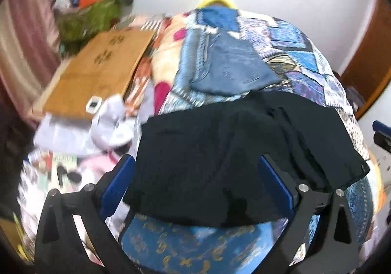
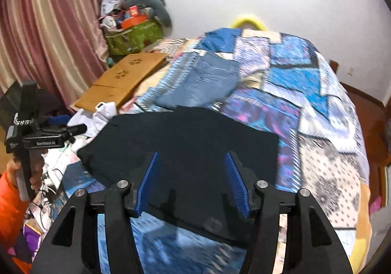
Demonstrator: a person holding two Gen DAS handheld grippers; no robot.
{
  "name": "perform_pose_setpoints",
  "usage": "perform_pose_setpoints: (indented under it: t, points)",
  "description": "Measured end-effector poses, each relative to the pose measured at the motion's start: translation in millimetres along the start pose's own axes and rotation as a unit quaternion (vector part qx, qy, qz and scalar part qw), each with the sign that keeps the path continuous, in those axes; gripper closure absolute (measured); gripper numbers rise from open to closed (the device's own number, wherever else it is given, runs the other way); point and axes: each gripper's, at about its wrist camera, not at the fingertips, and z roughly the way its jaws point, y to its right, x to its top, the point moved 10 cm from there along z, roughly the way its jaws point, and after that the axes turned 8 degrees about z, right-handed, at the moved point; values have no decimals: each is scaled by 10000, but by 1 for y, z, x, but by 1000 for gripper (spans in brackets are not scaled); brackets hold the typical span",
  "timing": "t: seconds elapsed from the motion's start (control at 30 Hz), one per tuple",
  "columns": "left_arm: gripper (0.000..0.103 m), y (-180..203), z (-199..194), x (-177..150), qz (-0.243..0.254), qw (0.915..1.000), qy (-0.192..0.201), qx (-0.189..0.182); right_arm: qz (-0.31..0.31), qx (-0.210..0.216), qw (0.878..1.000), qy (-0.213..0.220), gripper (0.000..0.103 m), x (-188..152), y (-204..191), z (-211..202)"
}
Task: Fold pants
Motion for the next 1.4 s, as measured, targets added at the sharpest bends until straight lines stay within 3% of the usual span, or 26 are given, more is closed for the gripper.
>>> perform_pose_setpoints:
  t: [0.13,0.3,0.37,0.5,0.63,0.77,0.83,0.97,1.07,1.1,1.13,1.2,1.27,1.4]
  points:
    - [2,-18,10,-30,-548,9974,-399,-226,-123,63,9996,-256,46,-10,-19,32]
    - [2,-17,21,-65,-1160,9856,-816,-916,-235,-83,9965,-799,46,-34,-27,68]
    - [2,-12,25,-75,-1480,9760,-958,-1278,-369,-186,9942,-996,46,-46,-27,78]
    - [2,-2,32,-87,-2000,9520,-1169,-2001,-453,-204,9938,-995,46,-53,-25,76]
    - [0,0,39,-86,-2281,9405,-1171,-2231,-385,-132,9939,-1030,46,-54,-26,76]
    - [0,-1,58,-82,-2551,9237,-1205,-2594,-391,-102,9941,-1008,46,-56,-27,77]
    - [0,-4,68,-78,-2558,9218,-1239,-2636,-373,-74,9943,-998,45,-55,-27,78]
    - [6,-13,87,-67,-2556,9278,-1273,-2400,-366,-11,9946,-976,45,-57,-27,78]
    - [38,-25,97,-63,-2493,9395,-1301,-1957,-358,8,9947,-967,45,-57,-26,78]
    - [54,-30,98,-61,-2455,9456,-1237,-1738,-356,11,9947,-968,45,-57,-26,78]
    - [62,-34,98,-60,-2417,9493,-1197,-1615,-346,26,9947,-966,45,-57,-26,78]
    - [69,-39,94,-53,-2276,9584,-1040,-1376,-326,49,9948,-961,45,-57,-25,77]
    - [73,-37,82,-39,-1883,9746,-806,-903,-287,74,9950,-953,45,-58,-25,77]
    - [82,-28,56,1,-1234,9916,-292,-243,-171,126,9958,-889,45,-59,-24,74]
